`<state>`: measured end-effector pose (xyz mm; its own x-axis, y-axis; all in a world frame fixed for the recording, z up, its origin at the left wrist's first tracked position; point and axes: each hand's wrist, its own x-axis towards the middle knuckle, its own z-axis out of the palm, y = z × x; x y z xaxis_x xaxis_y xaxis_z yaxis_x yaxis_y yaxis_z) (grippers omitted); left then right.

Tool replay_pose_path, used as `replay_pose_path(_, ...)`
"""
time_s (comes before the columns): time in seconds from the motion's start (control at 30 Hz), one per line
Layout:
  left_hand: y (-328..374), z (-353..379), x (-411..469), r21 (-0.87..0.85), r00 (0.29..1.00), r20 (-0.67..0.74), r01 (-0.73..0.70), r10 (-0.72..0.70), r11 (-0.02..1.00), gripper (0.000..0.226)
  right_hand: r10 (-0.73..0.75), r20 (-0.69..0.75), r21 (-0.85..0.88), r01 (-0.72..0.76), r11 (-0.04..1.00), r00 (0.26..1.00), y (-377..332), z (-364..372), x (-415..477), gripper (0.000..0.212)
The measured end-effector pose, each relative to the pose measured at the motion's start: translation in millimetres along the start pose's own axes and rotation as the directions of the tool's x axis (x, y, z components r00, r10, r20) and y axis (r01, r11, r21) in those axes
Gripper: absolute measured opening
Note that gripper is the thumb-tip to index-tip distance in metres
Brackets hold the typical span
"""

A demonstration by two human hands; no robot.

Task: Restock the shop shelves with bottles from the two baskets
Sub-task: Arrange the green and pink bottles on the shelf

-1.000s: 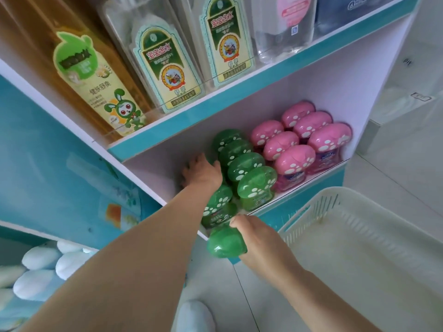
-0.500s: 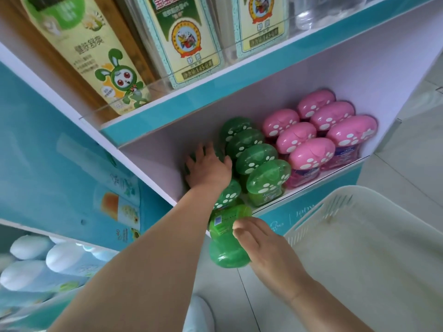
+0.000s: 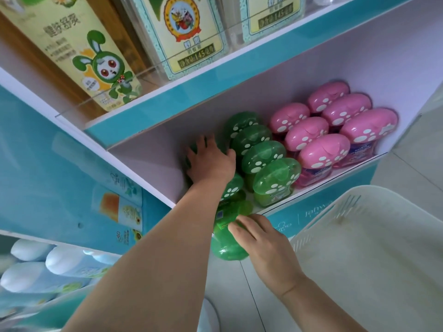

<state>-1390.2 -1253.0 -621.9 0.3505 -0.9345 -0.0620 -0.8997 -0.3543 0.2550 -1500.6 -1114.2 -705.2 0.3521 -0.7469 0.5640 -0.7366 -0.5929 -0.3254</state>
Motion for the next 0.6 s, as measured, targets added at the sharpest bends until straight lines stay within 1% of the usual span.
replay_pose_path(0.07, 2, -1, 1, 0.008, 1.0, 0.002, 0.008, -0.008, 1.0, 0.064, 0.024, 0.03, 0.015, -0.024, 1.0, 0.999, -1, -1, 6, 0.043)
replay_pose_path(0.13, 3, -3, 1, 0.023, 1.0, 0.015, 0.014, -0.014, 1.0, 0.064, 0.087, 0.118, 0.056, -0.094, 0.994, 0.989, -2, -3, 15, 0.066)
replay_pose_path(0.17, 3, -3, 1, 0.034, 1.0, 0.023, 0.016, -0.016, 0.999, 0.064, 0.125, 0.149, 0.069, -0.136, 0.988, 0.981, -3, -4, 19, 0.074)
replay_pose_path(0.2, 3, -5, 0, 0.048, 0.999, 0.029, 0.017, -0.019, 0.999, 0.064, 0.164, 0.161, 0.086, -0.179, 0.98, 0.973, -3, -5, 23, 0.077)
replay_pose_path(0.3, 4, -10, -2, 0.06, 0.999, 0.031, 0.02, -0.022, 0.998, 0.059, 0.289, 0.15, 0.099, -0.305, 0.947, 0.946, -3, -7, 31, 0.082)
replay_pose_path(0.4, 5, -15, -8, 0.032, 0.999, 0.051, 0.011, -0.013, 0.999, 0.055, 0.353, 0.142, 0.004, -0.358, 0.934, 0.925, -9, -8, 32, 0.092)
replay_pose_path(0.5, 6, -21, -12, -0.01, 0.996, 0.081, -0.028, 0.029, 1.0, 0.055, 0.393, 0.105, -0.03, -0.392, 0.92, 0.914, -12, -8, 30, 0.09)
replay_pose_path(0.6, 5, -28, -16, 0.012, 0.991, 0.115, -0.075, 0.073, 0.997, 0.055, 0.37, 0.062, -0.017, -0.369, 0.929, 0.927, -15, -9, 32, 0.082)
